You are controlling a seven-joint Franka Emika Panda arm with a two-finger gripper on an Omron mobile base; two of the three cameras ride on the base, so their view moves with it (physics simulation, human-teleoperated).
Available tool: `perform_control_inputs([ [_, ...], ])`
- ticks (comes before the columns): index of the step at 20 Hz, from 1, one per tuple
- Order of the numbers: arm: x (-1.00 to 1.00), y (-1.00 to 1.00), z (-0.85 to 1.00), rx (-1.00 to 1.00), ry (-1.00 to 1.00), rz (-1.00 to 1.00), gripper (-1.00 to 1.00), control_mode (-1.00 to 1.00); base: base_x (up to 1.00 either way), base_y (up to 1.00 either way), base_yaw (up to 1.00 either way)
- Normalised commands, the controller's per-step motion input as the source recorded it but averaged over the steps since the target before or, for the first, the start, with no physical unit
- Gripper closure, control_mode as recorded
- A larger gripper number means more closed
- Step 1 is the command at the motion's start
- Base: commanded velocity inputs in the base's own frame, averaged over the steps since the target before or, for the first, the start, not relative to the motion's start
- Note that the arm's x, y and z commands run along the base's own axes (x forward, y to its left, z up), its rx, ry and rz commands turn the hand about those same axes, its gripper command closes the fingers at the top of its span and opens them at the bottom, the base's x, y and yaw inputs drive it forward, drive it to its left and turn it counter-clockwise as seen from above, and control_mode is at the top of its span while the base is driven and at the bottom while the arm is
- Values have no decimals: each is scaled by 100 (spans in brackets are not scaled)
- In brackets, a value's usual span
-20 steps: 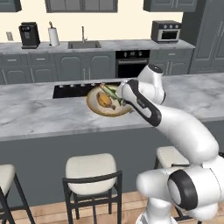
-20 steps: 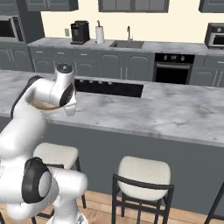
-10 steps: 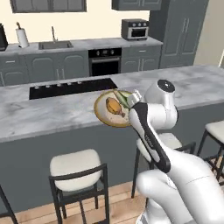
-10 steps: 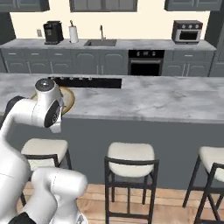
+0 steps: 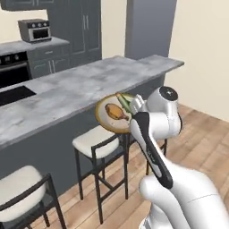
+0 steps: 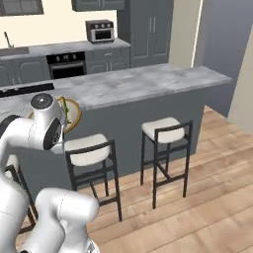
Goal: Place the bowl with the sweet potatos on the top shelf of the fridge. Place the bowl with the fish and chicken drumstick on the second highest shelf of the fridge.
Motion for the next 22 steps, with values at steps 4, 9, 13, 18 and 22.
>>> perform_control_inputs([
  [4,0,0,0,0,0,0,100,100,0,-68,-78],
  [9,0,0,0,0,0,0,100,100,0,-47,-84],
  [13,0,0,0,0,0,0,100,100,3,-55,-79],
  [18,0,0,0,0,0,0,100,100,54,-60,-61],
  [22,0,0,0,0,0,0,100,100,100,-60,-39],
])
